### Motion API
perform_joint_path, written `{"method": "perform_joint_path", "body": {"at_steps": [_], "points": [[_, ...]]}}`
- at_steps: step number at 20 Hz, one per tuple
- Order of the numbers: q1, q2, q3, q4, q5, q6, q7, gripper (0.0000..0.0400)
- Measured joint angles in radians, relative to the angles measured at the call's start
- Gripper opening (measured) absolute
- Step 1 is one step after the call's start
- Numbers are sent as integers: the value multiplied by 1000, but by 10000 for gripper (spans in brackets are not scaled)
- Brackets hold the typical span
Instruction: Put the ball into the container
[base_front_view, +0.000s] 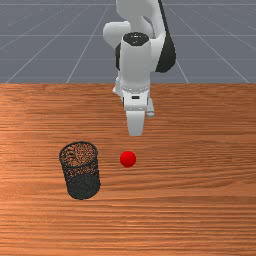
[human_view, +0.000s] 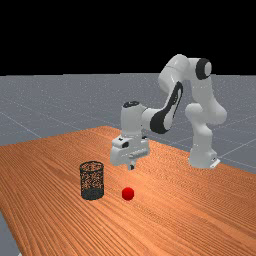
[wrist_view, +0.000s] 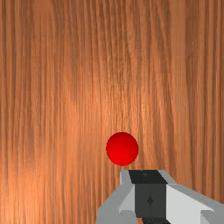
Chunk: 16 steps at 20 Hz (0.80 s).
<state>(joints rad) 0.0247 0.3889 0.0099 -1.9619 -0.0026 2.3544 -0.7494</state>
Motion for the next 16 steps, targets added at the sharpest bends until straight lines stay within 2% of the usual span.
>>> {"method": "perform_joint_path", "body": {"at_steps": [2, 3, 6, 7, 8, 9, 10, 11, 12, 14, 15, 16], "points": [[17, 1, -4, 2, -18, -2, 31, 0], [13, -13, 2, -27, -5, 33, 20, 0], [33, -49, -13, -77, -52, 25, 63, 0], [18, -50, 1, -90, -12, 55, 27, 157], [20, -39, 0, -82, -10, 48, 37, 252], [10, -22, 9, -60, 8, 40, 10, 310], [23, -24, -3, -63, -23, 40, 38, 346], [18, -21, 2, -57, -10, 30, 27, 367], [33, -42, -12, -91, -48, 47, 62, 380], [33, -84, -10, -157, -48, 71, 64, 393], [21, -86, 0, -160, -18, 74, 27, 396], [18, -87, -1, -161, -17, 75, 21, 397]]}}
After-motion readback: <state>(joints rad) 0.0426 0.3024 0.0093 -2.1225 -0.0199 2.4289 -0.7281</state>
